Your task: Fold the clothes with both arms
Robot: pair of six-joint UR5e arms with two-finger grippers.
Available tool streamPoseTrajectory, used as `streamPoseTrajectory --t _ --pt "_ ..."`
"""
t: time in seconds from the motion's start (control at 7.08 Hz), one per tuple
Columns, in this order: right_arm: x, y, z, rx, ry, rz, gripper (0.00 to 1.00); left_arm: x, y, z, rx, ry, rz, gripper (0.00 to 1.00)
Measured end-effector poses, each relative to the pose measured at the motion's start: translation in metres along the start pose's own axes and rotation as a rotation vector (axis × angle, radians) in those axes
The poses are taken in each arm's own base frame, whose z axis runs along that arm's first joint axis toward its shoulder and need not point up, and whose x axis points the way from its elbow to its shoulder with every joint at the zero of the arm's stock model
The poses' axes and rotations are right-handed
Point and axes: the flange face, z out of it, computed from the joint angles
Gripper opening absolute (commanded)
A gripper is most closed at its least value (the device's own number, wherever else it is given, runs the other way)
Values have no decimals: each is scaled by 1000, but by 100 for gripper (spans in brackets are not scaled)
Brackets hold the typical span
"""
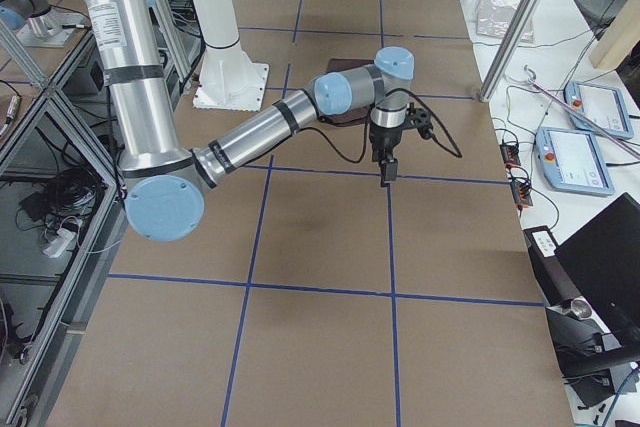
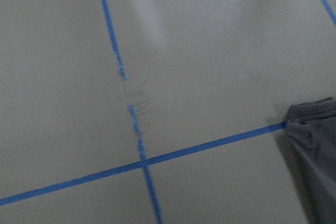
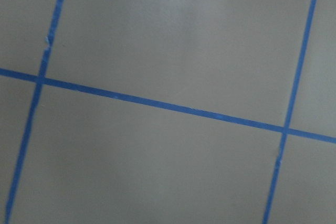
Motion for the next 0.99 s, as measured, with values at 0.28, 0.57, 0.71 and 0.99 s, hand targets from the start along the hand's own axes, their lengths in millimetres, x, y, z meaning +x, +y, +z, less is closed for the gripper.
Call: streamPoseTrajectory --t 0.28,0.57,0.71,0.99 --pt "109 75 28 -57 -15 126 100 -96 54 19 -90 0 -151 100" --pt "147 131 56 -97 -64 209 100 -178 103 31 -132 3 -200 100" --pt "155 154 68 -90 -76 212 100 -205 142 42 -162 56 -196 100" --pt "159 170 76 -59 -88 199 100 -224 195 58 -205 136 -227 100"
